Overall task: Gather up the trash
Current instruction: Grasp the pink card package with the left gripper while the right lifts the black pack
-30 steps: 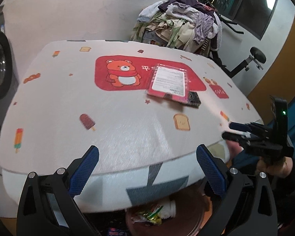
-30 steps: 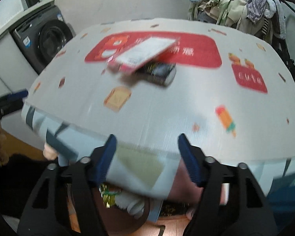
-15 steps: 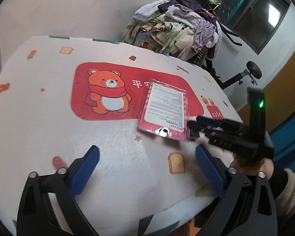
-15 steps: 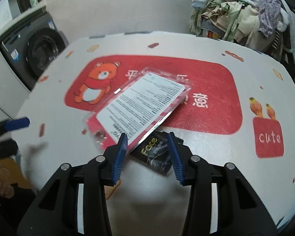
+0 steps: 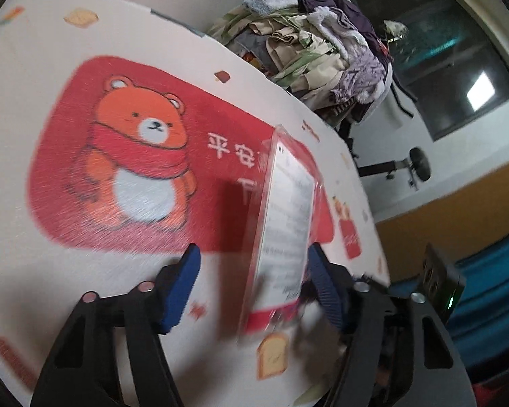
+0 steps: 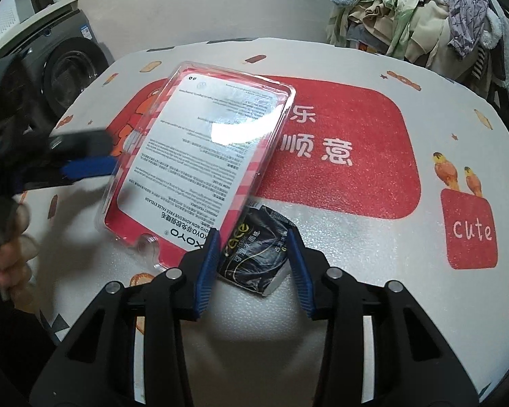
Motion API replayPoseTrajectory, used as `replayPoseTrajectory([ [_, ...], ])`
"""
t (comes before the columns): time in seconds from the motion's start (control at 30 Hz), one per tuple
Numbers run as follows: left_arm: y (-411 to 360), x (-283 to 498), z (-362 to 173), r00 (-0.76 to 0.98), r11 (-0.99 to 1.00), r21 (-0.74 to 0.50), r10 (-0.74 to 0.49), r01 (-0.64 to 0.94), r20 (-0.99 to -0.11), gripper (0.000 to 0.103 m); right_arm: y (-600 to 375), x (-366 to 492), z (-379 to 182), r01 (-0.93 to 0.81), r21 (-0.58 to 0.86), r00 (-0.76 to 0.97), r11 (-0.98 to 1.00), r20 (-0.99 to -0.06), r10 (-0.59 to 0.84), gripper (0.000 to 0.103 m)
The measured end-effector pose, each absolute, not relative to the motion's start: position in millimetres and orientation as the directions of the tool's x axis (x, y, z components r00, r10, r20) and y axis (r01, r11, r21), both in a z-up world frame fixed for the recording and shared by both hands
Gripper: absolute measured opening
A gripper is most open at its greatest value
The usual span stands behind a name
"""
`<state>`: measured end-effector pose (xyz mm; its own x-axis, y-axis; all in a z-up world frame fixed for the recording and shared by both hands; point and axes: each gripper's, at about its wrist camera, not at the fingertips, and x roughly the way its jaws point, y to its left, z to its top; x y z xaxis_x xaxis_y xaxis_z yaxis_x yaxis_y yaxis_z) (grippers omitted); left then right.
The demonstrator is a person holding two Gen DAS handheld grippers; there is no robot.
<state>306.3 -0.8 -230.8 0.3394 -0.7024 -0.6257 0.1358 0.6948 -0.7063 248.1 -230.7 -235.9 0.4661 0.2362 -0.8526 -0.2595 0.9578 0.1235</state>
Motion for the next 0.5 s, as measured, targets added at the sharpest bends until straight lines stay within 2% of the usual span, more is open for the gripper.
replayPoseTrajectory([
  [0.07,-7,314,-236,0.325,0.680,-0.723,-0.716,0.125,-0.618,0.052,-231,248,-236,-0.262,0.126,0.467,0.957,-0.851,0.240,0.042],
  [0.1,-11,318,-238,0.313,0.676,-0.727,-0.721,0.123,-0.618,0.042,-232,247,-236,-0.262,0.127,0.467,0.957,-0.851,0.241,0.042],
  [0.13,-15,320,-239,0.305,0.679,-0.723,-0.720,0.125,-0.623,0.024,-232,248,-236,-0.261,0.128,0.467,0.957,-0.851,0.241,0.042],
  [0.23,-20,317,-231,0.317,0.709,-0.686,-0.696,0.165,-0.644,0.020,-231,248,-233,-0.268,0.128,0.458,0.955,-0.855,0.244,0.043],
  [0.27,-20,315,-225,0.328,0.720,-0.668,-0.687,0.187,-0.649,0.019,-231,248,-231,-0.278,0.134,0.459,0.951,-0.851,0.254,0.047],
  [0.3,-18,312,-217,0.340,0.731,-0.650,-0.677,0.208,-0.653,0.018,-231,247,-229,-0.290,0.141,0.459,0.947,-0.847,0.267,0.054],
  [0.33,-15,308,-207,0.361,0.748,-0.622,-0.660,0.232,-0.659,0.017,-230,246,-226,-0.302,0.127,0.466,0.945,-0.845,0.263,0.056],
  [0.5,4,291,-168,0.435,0.803,-0.500,-0.596,0.323,-0.675,0.016,-222,246,-225,-0.365,0.050,0.464,0.930,-0.856,0.228,0.059],
])
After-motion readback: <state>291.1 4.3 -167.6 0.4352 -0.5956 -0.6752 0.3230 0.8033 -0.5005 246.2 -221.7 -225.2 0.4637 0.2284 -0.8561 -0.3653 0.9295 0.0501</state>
